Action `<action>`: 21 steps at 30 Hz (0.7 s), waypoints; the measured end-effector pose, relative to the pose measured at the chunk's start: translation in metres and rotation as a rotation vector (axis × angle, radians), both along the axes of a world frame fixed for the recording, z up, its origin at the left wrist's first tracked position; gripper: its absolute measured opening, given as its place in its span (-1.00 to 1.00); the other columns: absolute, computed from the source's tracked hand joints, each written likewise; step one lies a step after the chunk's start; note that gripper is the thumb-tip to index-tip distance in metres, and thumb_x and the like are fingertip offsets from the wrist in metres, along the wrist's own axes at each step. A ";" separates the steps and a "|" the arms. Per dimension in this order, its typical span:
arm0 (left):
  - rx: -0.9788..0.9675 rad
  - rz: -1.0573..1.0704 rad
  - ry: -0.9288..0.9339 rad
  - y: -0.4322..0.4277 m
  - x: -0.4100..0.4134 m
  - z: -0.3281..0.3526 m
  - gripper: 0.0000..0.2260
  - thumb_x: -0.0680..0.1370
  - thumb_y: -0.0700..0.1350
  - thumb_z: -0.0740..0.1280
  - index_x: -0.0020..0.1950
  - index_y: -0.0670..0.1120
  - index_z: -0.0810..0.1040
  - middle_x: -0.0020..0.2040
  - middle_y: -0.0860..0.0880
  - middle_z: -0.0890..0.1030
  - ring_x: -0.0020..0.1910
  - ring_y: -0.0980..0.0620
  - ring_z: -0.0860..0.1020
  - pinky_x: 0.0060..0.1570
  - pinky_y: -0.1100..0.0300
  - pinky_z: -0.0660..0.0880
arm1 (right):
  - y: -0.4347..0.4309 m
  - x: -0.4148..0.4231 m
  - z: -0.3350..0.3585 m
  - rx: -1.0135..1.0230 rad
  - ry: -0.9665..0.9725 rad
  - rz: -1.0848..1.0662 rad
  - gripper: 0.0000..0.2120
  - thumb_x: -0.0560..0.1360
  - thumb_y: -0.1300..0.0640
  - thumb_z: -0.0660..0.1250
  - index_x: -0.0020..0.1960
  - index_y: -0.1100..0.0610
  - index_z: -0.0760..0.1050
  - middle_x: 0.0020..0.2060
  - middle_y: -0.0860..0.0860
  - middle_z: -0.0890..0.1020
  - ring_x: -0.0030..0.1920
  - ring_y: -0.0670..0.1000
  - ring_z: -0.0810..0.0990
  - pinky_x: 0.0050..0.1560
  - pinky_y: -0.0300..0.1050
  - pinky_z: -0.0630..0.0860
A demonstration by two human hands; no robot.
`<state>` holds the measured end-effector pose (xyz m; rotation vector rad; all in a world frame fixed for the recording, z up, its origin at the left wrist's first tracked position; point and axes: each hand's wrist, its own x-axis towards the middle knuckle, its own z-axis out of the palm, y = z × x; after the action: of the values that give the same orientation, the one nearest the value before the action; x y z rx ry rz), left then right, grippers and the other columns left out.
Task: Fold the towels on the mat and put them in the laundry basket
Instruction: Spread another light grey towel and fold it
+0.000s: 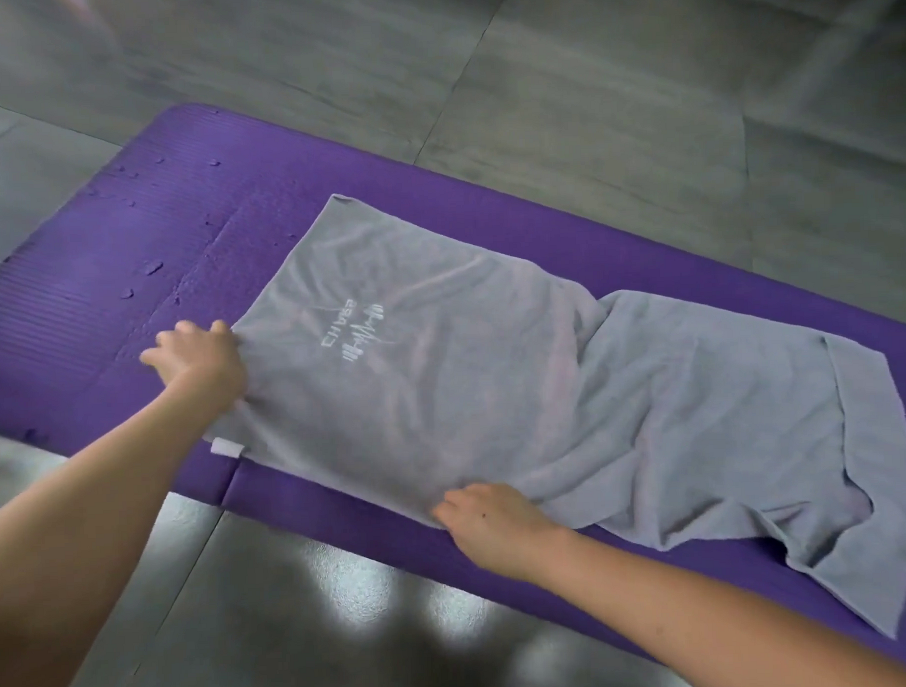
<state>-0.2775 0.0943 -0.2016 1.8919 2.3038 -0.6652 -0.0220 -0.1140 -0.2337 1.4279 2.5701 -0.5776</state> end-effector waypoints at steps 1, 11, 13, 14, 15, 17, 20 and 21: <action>0.005 -0.056 0.031 0.001 0.009 0.002 -0.63 0.52 -0.11 0.23 0.33 -0.07 0.34 0.22 -0.18 0.40 0.22 -0.20 0.39 0.15 -0.03 0.38 | 0.000 0.004 0.008 -0.018 -0.040 0.021 -0.88 0.39 0.19 0.40 -0.11 0.20 0.54 -0.19 0.12 0.60 -0.18 0.16 0.60 -0.28 -0.09 0.49; 0.038 -0.803 -0.322 -0.041 0.199 0.022 -0.65 0.51 -0.18 0.23 0.29 -0.07 0.40 0.20 -0.14 0.39 0.22 -0.17 0.36 0.06 0.05 0.39 | -0.045 0.181 0.067 -0.040 -0.343 -0.315 -0.68 0.51 -0.03 0.12 0.05 0.13 0.52 0.04 0.08 0.61 0.04 0.10 0.59 -0.07 -0.10 0.47; 0.003 -0.915 -0.377 -0.059 0.240 0.025 -0.65 0.52 -0.18 0.21 0.31 -0.07 0.40 0.21 -0.12 0.39 0.23 -0.16 0.35 0.05 0.04 0.39 | -0.069 0.219 0.069 -0.118 -0.403 -0.603 -0.73 0.57 0.05 0.10 0.17 0.12 0.46 0.16 0.07 0.56 0.16 0.10 0.53 0.04 -0.08 0.43; -0.012 -0.968 -0.395 -0.068 0.259 0.026 -0.66 0.52 -0.18 0.20 0.31 -0.06 0.40 0.22 -0.11 0.39 0.23 -0.15 0.35 0.06 0.04 0.39 | -0.084 0.237 0.068 -0.107 -0.433 -0.723 -0.74 0.58 0.05 0.11 0.17 0.12 0.45 0.16 0.07 0.55 0.17 0.10 0.52 0.04 -0.08 0.43; -0.028 -1.015 -0.407 -0.076 0.277 0.027 -0.66 0.53 -0.18 0.19 0.31 -0.05 0.40 0.22 -0.11 0.39 0.23 -0.14 0.34 0.07 0.05 0.39 | -0.100 0.255 0.065 -0.081 -0.460 -0.827 -0.74 0.58 0.04 0.11 0.18 0.12 0.44 0.14 0.06 0.55 0.16 0.10 0.52 0.03 -0.09 0.43; -0.058 -1.105 -0.409 -0.091 0.312 0.030 -0.67 0.55 -0.15 0.18 0.32 -0.03 0.39 0.24 -0.09 0.39 0.25 -0.12 0.33 0.09 0.05 0.39 | -0.135 0.287 0.059 -0.042 -0.509 -1.078 -0.73 0.58 0.03 0.11 0.21 0.11 0.41 0.13 0.03 0.54 0.14 0.08 0.52 -0.04 -0.09 0.45; -0.125 -1.245 -0.366 -0.115 0.356 0.032 -0.64 0.58 -0.09 0.16 0.39 0.00 0.34 0.31 -0.08 0.36 0.30 -0.10 0.30 0.17 0.06 0.40 | -0.191 0.331 0.044 -0.028 -0.450 -1.526 -0.72 0.56 0.04 0.15 0.21 0.14 0.38 0.13 0.09 0.53 0.11 0.16 0.51 -0.10 -0.07 0.44; -0.159 -1.276 -0.352 -0.123 0.369 0.032 -0.63 0.58 -0.08 0.16 0.40 0.02 0.33 0.33 -0.07 0.35 0.32 -0.09 0.29 0.20 0.06 0.40 | -0.208 0.343 0.036 -0.054 -0.388 -1.668 -0.70 0.56 0.02 0.16 0.19 0.17 0.40 0.12 0.12 0.53 0.11 0.19 0.52 -0.10 -0.05 0.41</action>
<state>0.0911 -0.0291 -0.1693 2.8954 0.6092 -0.4546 0.3214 -0.3215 -0.1976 2.9348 0.5847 -0.3573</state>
